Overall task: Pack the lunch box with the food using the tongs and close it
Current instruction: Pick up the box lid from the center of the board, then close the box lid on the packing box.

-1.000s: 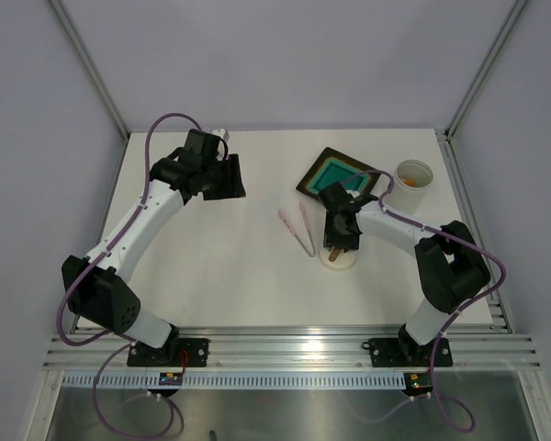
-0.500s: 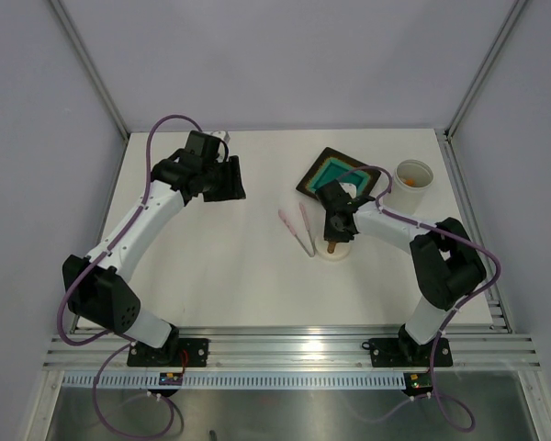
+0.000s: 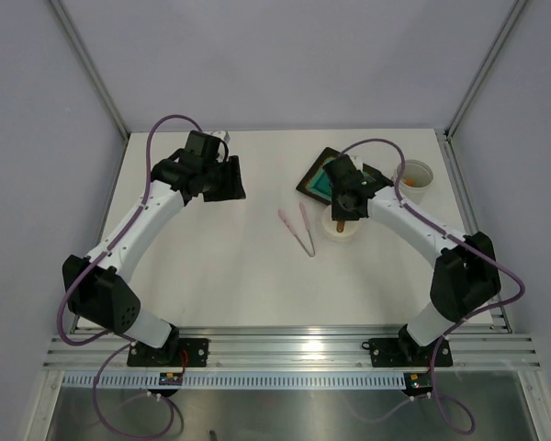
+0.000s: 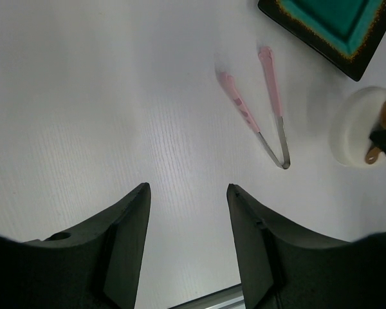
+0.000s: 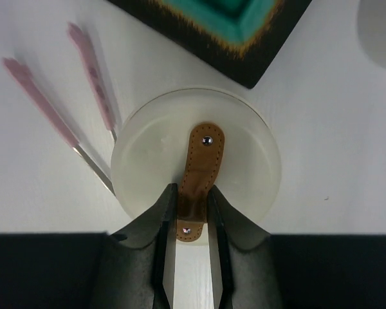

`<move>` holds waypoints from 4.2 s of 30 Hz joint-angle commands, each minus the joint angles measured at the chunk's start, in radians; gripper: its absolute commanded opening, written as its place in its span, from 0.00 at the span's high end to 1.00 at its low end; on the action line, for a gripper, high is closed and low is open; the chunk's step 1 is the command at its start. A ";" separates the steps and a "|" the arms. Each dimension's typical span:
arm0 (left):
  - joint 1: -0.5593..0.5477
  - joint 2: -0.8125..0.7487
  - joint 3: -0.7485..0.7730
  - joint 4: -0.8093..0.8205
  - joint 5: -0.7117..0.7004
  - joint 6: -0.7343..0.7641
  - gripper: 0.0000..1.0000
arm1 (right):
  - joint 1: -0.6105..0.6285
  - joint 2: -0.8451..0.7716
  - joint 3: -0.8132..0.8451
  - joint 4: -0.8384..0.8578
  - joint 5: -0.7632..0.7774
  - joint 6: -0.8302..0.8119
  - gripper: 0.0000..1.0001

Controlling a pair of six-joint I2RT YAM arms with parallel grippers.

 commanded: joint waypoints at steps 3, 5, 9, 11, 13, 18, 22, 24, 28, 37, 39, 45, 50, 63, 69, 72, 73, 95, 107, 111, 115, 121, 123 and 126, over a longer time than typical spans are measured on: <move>0.000 -0.039 0.010 0.032 0.010 0.019 0.46 | -0.134 -0.091 0.242 -0.121 0.016 -0.105 1.00; 0.001 -0.042 0.012 0.030 0.012 0.022 0.46 | -0.195 -0.074 0.339 -0.153 0.008 -0.119 1.00; 0.001 -0.048 0.009 0.027 0.004 0.022 0.46 | -0.332 -0.026 0.472 -0.217 -0.054 -0.131 1.00; 0.001 -0.048 0.006 0.027 0.007 0.017 0.46 | -0.401 0.024 0.525 -0.237 -0.071 -0.131 1.00; 0.001 -0.048 0.003 0.027 0.012 0.014 0.46 | -0.436 0.066 0.603 -0.279 -0.078 -0.131 1.00; 0.001 -0.057 -0.005 0.029 0.012 0.017 0.46 | -0.528 0.185 0.717 -0.322 -0.099 -0.136 1.00; 0.003 -0.053 0.004 0.021 0.006 0.022 0.46 | -0.577 0.251 0.783 -0.345 -0.107 -0.139 1.00; 0.001 -0.053 0.002 0.020 0.001 0.023 0.46 | -0.600 0.276 0.803 -0.351 -0.128 -0.141 1.00; 0.001 -0.050 -0.004 0.023 -0.001 0.022 0.46 | -0.624 0.314 0.832 -0.365 -0.145 -0.145 1.00; 0.001 -0.044 -0.002 0.023 0.001 0.022 0.46 | -0.637 0.374 0.858 -0.385 -0.190 -0.148 1.00; 0.001 -0.041 -0.002 0.023 -0.001 0.022 0.46 | -0.637 0.380 0.858 -0.391 -0.191 -0.147 1.00; 0.001 -0.033 -0.001 0.023 0.001 0.022 0.46 | -0.637 0.386 0.827 -0.388 -0.208 -0.145 0.98; 0.001 -0.033 -0.001 0.023 -0.001 0.022 0.46 | -0.637 0.402 0.832 -0.403 -0.211 -0.144 0.98; 0.001 -0.024 -0.004 0.024 0.001 0.022 0.46 | -0.637 0.380 0.783 -0.403 -0.156 -0.125 0.98; 0.001 -0.024 -0.004 0.026 0.002 0.022 0.46 | -0.639 0.376 0.771 -0.397 -0.153 -0.125 0.97; 0.001 -0.024 -0.005 0.026 0.001 0.022 0.46 | -0.639 0.382 0.767 -0.391 -0.154 -0.131 0.98; 0.001 -0.022 -0.005 0.026 0.001 0.023 0.46 | -0.639 0.383 0.767 -0.386 -0.154 -0.131 0.98; 0.003 -0.013 0.019 0.021 0.009 0.019 0.46 | -0.639 0.337 0.879 -0.397 -0.191 -0.144 0.46; 0.003 -0.011 0.024 0.021 0.013 0.019 0.46 | -0.636 0.281 0.902 -0.360 -0.249 -0.134 0.88; 0.003 -0.013 0.019 0.023 0.015 0.016 0.46 | -0.636 0.314 0.849 -0.337 -0.277 -0.134 0.98; 0.003 -0.019 0.009 0.024 0.012 0.017 0.46 | -0.634 0.379 0.757 -0.288 -0.280 -0.133 0.99; 0.003 -0.036 -0.005 0.021 0.004 0.019 0.46 | -0.636 0.374 0.649 -0.259 -0.291 -0.101 1.00; 0.003 -0.038 -0.008 0.023 0.006 0.017 0.46 | -0.636 0.339 0.681 -0.268 -0.326 -0.096 1.00; 0.003 -0.036 -0.014 0.032 0.015 0.014 0.46 | -0.634 0.295 0.779 -0.302 -0.348 -0.098 1.00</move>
